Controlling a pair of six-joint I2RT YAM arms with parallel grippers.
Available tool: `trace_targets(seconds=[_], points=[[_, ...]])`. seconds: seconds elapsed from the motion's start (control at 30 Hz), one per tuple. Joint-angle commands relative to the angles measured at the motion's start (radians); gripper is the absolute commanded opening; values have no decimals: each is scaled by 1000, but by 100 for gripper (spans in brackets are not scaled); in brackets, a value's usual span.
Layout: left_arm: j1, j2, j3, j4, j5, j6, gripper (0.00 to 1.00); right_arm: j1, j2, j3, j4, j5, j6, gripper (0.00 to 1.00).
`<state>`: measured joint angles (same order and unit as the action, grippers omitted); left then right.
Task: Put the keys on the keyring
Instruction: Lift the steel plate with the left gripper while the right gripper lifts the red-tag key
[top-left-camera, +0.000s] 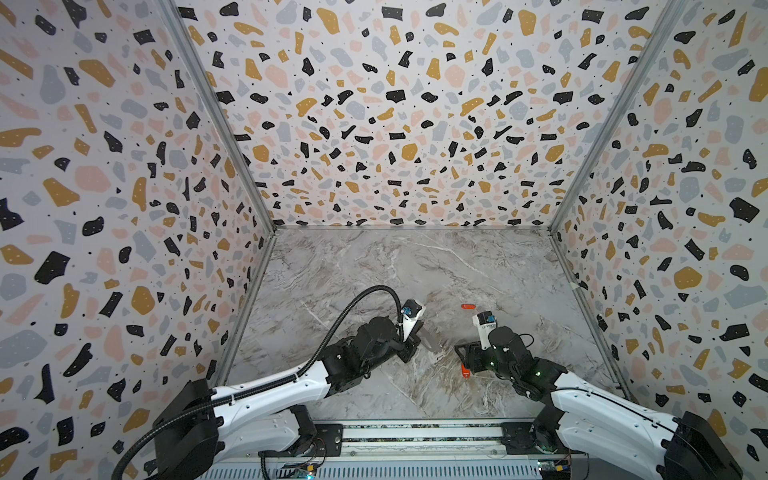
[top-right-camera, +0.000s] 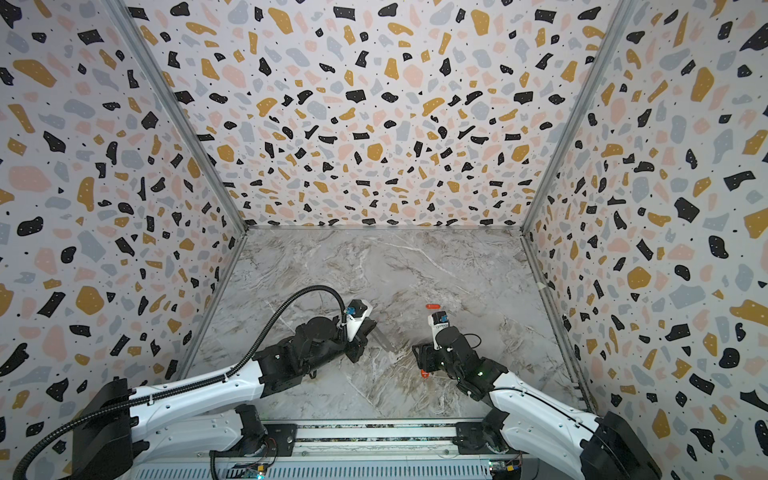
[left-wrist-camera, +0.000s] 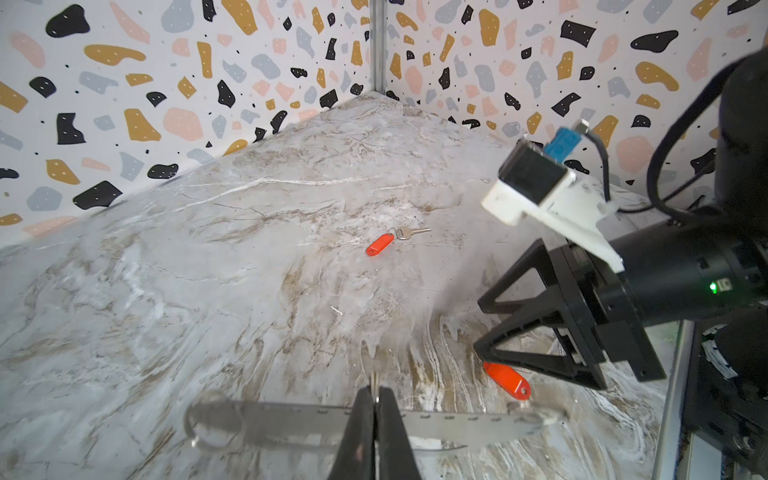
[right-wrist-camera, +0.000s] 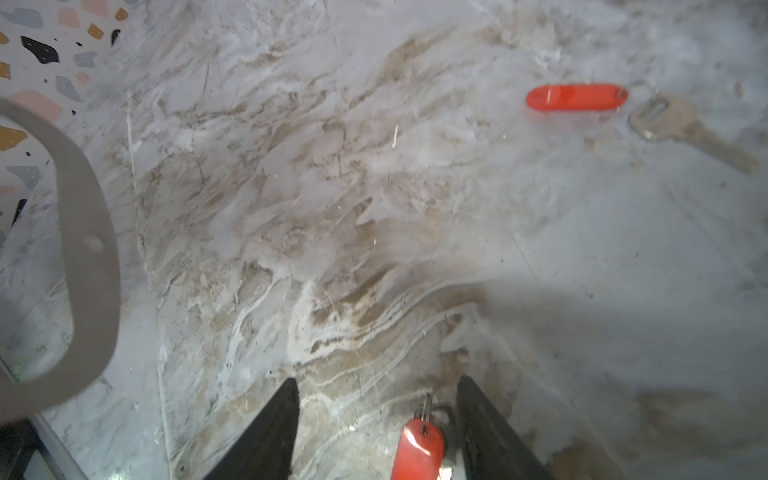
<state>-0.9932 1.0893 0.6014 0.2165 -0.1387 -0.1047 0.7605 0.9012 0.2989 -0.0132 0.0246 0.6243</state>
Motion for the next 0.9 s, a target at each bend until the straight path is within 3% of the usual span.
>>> trace_targets(seconds=[0.0,0.2,0.4,0.87], points=[[6,-37,-16,93,-43,22,0,38,14,-19,-38,54,92,56],[7,-66,-26,87,-57,26,0,108,71,-14,-42,130,125,49],[6,-84,-41,84,-58,18,0,123,99,-9,-26,144,126,33],[7,-121,-72,85,-64,13,0,123,108,18,-45,204,89,24]])
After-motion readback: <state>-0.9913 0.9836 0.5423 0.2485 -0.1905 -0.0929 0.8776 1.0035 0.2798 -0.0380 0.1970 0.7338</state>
